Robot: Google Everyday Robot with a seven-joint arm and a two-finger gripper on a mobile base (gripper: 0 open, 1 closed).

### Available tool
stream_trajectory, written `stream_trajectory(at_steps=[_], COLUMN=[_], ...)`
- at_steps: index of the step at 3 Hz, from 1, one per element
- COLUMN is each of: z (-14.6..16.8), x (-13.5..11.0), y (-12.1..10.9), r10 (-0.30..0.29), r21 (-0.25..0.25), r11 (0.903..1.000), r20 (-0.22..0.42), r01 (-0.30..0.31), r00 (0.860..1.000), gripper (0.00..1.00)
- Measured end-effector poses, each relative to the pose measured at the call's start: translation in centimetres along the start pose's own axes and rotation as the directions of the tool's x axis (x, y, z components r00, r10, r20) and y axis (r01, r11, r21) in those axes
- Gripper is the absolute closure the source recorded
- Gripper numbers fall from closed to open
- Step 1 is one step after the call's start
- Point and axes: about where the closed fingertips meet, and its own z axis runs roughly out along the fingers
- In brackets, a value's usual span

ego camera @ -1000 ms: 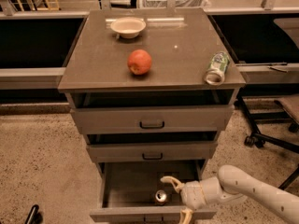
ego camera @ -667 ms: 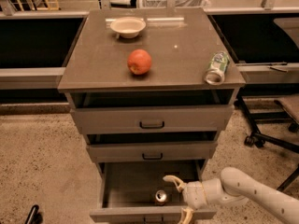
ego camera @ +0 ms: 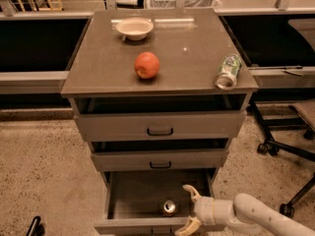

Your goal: Pick orange can from bottom drawer and place on counter

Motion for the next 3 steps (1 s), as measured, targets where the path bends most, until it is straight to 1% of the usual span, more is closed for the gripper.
stream_trajectory(at_steps=[1, 2, 3], z=[1.3, 2.0, 3.1], x=[1.3, 2.9, 4.1], y=[-1.1, -3.2, -4.6], r10=[0.053, 0.062, 0.015], r21=[0.072, 0.159, 0.196], r11=[0.9964, 0.9862, 0.9806], r20=[-0.111, -0.111, -0.055], r01=[-0.045, -0.044, -0.004], r00=[0.992, 0.992, 0.998], gripper=[0.00, 0.01, 0.10])
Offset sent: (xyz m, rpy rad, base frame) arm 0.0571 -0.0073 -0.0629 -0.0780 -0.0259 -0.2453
